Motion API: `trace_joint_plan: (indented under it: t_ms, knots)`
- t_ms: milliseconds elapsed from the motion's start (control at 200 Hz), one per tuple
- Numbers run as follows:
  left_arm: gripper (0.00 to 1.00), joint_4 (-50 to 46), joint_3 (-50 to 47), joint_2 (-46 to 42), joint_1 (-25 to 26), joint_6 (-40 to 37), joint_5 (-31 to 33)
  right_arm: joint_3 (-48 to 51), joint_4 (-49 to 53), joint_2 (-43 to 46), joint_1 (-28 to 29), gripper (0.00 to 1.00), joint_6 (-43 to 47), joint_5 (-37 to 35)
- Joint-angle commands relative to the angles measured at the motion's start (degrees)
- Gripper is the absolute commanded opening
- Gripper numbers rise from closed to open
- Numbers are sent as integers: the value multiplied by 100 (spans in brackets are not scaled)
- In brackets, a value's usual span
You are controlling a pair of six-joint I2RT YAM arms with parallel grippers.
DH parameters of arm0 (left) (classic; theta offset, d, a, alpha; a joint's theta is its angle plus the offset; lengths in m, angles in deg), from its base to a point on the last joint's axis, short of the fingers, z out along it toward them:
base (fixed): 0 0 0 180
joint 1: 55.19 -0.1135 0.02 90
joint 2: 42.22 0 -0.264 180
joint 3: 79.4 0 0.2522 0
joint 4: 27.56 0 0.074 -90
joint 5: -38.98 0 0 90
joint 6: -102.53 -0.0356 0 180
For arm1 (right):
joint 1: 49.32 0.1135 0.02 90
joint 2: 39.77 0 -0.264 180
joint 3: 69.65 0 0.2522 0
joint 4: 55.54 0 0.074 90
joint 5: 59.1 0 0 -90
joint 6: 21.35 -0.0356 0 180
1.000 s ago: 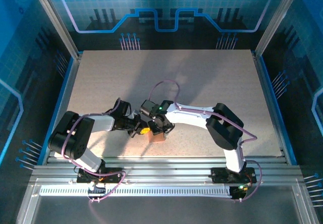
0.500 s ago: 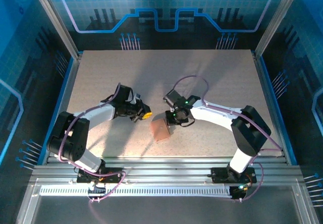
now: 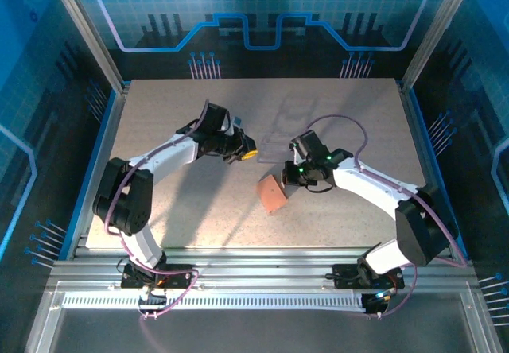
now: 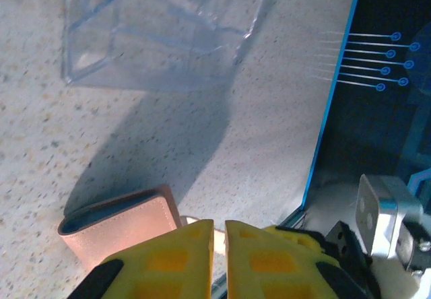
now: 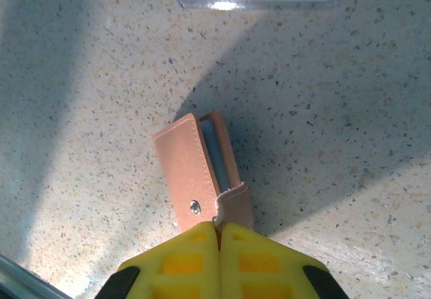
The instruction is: Take the credit cards out of the card holder
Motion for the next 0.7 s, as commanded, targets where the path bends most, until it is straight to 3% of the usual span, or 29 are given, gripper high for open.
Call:
trace_joint_plan:
  t_ms: [0,350,695]
  knots:
    - [13,-372,336,180,45,-151,48,112,-175,403,-78,4,-21,147]
    - [13,-507,684,-20,63,-166,246,355,-714,951,-35,1,-603,339]
    - [13,-560,314,-452,37,-333,557,68,-1372,386,388,0,-1052,356]
